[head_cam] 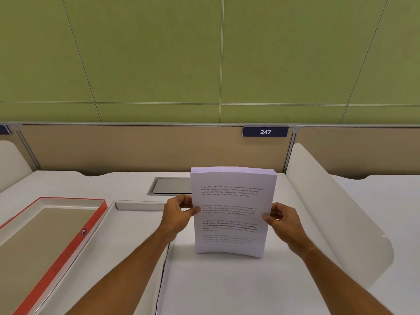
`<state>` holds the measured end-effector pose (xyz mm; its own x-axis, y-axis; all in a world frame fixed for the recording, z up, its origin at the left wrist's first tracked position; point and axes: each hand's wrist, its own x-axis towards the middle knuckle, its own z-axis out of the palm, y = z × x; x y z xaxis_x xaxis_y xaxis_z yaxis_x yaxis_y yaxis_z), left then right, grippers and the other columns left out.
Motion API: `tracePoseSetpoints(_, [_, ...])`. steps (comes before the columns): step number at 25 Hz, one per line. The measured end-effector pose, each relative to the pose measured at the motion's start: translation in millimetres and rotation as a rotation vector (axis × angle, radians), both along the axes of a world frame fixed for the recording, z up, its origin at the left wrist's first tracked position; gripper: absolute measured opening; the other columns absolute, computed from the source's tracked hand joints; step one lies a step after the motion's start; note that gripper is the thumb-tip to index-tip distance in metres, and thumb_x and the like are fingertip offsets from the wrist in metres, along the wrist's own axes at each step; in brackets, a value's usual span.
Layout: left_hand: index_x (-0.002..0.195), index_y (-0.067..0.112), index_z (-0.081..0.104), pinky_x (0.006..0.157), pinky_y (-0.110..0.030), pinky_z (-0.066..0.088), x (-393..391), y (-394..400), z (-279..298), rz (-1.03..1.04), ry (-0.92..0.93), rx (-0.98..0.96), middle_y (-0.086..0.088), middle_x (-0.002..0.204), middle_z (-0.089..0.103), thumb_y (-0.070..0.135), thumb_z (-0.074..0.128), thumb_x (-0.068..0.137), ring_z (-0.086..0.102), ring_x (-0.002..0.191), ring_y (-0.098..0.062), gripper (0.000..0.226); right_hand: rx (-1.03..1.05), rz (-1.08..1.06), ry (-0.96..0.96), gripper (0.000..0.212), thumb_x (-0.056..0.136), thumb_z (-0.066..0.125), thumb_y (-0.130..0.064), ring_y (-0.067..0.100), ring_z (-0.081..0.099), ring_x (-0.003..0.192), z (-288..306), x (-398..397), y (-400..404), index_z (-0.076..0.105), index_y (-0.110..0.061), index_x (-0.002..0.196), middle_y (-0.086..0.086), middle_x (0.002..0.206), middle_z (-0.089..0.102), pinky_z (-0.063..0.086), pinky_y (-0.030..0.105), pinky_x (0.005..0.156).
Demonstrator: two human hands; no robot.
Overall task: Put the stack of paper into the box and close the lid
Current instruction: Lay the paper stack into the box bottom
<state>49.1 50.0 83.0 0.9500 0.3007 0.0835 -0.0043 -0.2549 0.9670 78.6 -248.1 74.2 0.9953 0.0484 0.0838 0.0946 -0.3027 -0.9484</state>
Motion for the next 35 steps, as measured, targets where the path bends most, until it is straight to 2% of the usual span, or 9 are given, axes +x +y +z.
tracePoseSetpoints(3, [0.087, 0.015, 0.069, 0.079, -0.031, 0.057, -7.4, 7.3, 12.5, 0.002, -0.014, -0.053, -0.006, 0.093, 0.074, 0.008, 0.079, 0.077, 0.068, 0.089, -0.022, 0.015, 0.019, 0.029, -0.029, 0.01, 0.09, 0.065, -0.005, 0.027, 0.071, 0.093, 12.6, -1.4, 1.5, 0.069, -0.006, 0.099, 0.009, 0.098, 0.075, 0.06, 0.039, 0.082])
tracePoseSetpoints(6, [0.088, 0.011, 0.069, 0.08, -0.037, 0.06, -16.5, 16.6, 30.5, -0.016, -0.026, -0.151, -0.011, 0.095, 0.075, 0.004, 0.074, 0.081, 0.071, 0.093, -0.028, 0.011, 0.072, 0.061, -0.038, 0.008, 0.091, 0.063, -0.006, 0.021, 0.072, 0.085, 30.1, -3.8, 11.1, 0.069, -0.01, 0.095, 0.005, 0.092, 0.076, 0.058, 0.023, 0.065])
tracePoseSetpoints(9, [0.091, 0.007, 0.068, 0.074, -0.037, 0.062, -28.7, 31.6, 48.0, 0.02, -0.027, -0.214, -0.013, 0.098, 0.075, 0.002, 0.07, 0.084, 0.073, 0.092, -0.028, 0.009, 0.144, 0.098, -0.026, 0.011, 0.091, 0.061, -0.003, 0.016, 0.073, 0.072, 45.8, -4.7, 30.6, 0.069, -0.01, 0.089, -0.002, 0.079, 0.077, 0.057, 0.021, 0.054])
tracePoseSetpoints(14, [0.1, -0.001, 0.068, 0.059, -0.025, 0.06, -52.2, 76.3, 58.8, 0.094, -0.017, -0.232, -0.011, 0.094, 0.074, 0.002, 0.072, 0.083, 0.072, 0.082, -0.023, 0.018, 0.207, 0.159, 0.041, 0.014, 0.09, 0.061, -0.002, 0.025, 0.073, 0.081, 57.8, -11.7, 78.7, 0.072, 0.001, 0.098, 0.014, 0.092, 0.075, 0.062, 0.035, 0.066])
tracePoseSetpoints(19, [0.1, -0.004, 0.068, 0.058, -0.023, 0.058, -63.3, 134.6, 47.6, 0.136, 0.059, -0.274, -0.013, 0.095, 0.075, 0.004, 0.075, 0.08, 0.074, 0.075, -0.02, 0.022, 0.176, 0.151, 0.134, 0.014, 0.089, 0.062, -0.006, 0.015, 0.072, 0.062, 51.4, -22.6, 138.7, 0.073, 0.003, 0.091, 0.011, 0.083, 0.077, 0.055, 0.022, 0.048])
tracePoseSetpoints(24, [0.098, -0.005, 0.067, 0.054, -0.022, 0.057, -63.8, 201.1, 16.8, 0.112, 0.215, -0.284, -0.013, 0.095, 0.078, 0.007, 0.076, 0.081, 0.076, 0.073, -0.018, 0.023, 0.096, 0.068, 0.256, 0.023, 0.088, 0.064, -0.008, 0.02, 0.071, 0.065, 25.3, -29.8, 207.5, 0.065, 0.015, 0.083, 0.018, 0.088, 0.076, 0.053, 0.021, 0.045])
tracePoseSetpoints(28, [0.087, -0.004, 0.064, 0.052, -0.026, 0.058, -59.4, 242.0, -4.5, 0.114, 0.318, -0.318, 0.006, 0.072, 0.078, 0.002, 0.076, 0.079, 0.077, 0.072, -0.02, 0.015, 0.038, -0.019, 0.338, 0.035, 0.084, 0.064, -0.006, 0.024, 0.07, 0.061, 2.1, -33.3, 258.9, 0.048, -0.007, 0.053, 0.017, 0.07, 0.066, 0.053, 0.026, 0.047])
tracePoseSetpoints(32, [0.078, 0.008, 0.059, 0.059, -0.034, 0.06, -54.2, 264.7, -24.9, 0.152, 0.432, -0.321, -0.018, 0.089, 0.077, -0.004, 0.075, 0.078, 0.076, 0.078, -0.029, 0.02, 0.006, -0.114, 0.439, 0.014, 0.079, 0.066, -0.007, 0.027, 0.073, 0.064, -19.2, -40.6, 293.8, 0.061, -0.001, 0.067, 0.015, 0.075, 0.072, 0.056, 0.029, 0.049])
tracePoseSetpoints(35, [0.089, -0.003, 0.063, 0.054, -0.032, 0.06, -47.5, 274.6, -38.3, 0.154, 0.536, -0.263, -0.02, 0.091, 0.076, -0.003, 0.075, 0.078, 0.075, 0.071, -0.027, 0.017, -0.079, -0.146, 0.476, 0.014, 0.08, 0.065, -0.011, 0.03, 0.074, 0.069, -29.2, -44.2, 312.4, 0.063, 0.003, 0.084, 0.017, 0.081, 0.073, 0.062, 0.037, 0.056])
